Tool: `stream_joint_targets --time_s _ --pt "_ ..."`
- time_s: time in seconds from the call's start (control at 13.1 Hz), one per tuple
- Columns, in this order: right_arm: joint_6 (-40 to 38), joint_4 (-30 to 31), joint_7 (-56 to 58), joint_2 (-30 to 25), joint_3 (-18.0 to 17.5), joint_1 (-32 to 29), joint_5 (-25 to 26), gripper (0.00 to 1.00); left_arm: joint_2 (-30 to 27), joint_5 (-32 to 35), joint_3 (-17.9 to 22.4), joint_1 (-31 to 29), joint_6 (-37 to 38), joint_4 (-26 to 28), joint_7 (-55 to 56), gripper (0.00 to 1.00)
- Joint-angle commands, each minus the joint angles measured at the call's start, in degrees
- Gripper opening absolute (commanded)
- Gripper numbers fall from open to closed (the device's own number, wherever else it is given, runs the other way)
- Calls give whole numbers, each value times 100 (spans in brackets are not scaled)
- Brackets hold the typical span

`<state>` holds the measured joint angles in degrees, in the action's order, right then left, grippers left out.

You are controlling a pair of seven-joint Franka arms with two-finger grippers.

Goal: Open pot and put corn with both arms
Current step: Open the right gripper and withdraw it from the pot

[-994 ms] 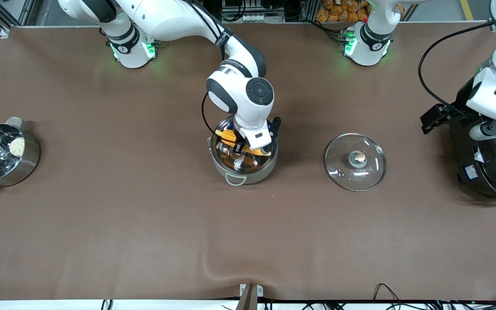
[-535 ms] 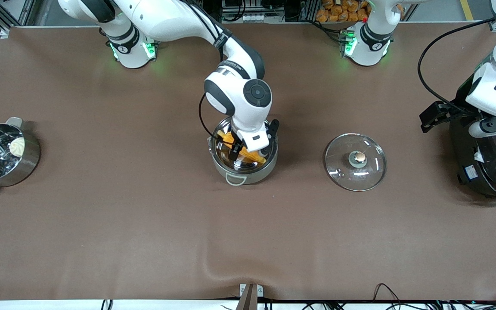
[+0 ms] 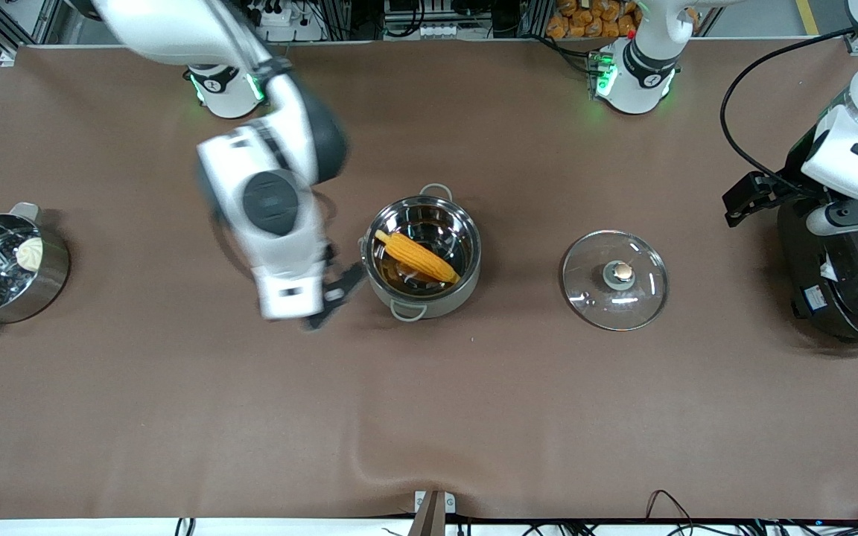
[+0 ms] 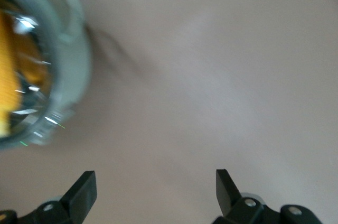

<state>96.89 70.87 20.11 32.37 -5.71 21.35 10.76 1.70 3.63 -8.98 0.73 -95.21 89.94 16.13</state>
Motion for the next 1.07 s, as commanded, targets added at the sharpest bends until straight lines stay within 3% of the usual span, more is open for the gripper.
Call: stream_joint_targets --time_s 0.0,0.31,0.54,0.61,0.76,0.99 --pt "23 374 37 -274 -149 -841 -136 100 40 -91 -16 -29 117 -90 -154 100" --pt "469 1723 28 -1484 -149 -1851 -513 100 41 -73 -16 -11 117 -82 -163 100" --pt "647 2920 -50 -2697 -132 -2065 -584 100 58 -64 -16 6 117 -82 -163 100" --pt "517 2958 -147 -2883 -97 -2074 -732 100 67 -73 -16 -11 117 -82 -163 100" --pt "183 2758 -637 -2947 340 -2039 -1153 100 58 -65 -16 -20 117 -82 -163 100" --pt "-459 2309 -1176 -3069 659 -2047 -1252 100 58 -91 -16 -38 117 -82 -171 100"
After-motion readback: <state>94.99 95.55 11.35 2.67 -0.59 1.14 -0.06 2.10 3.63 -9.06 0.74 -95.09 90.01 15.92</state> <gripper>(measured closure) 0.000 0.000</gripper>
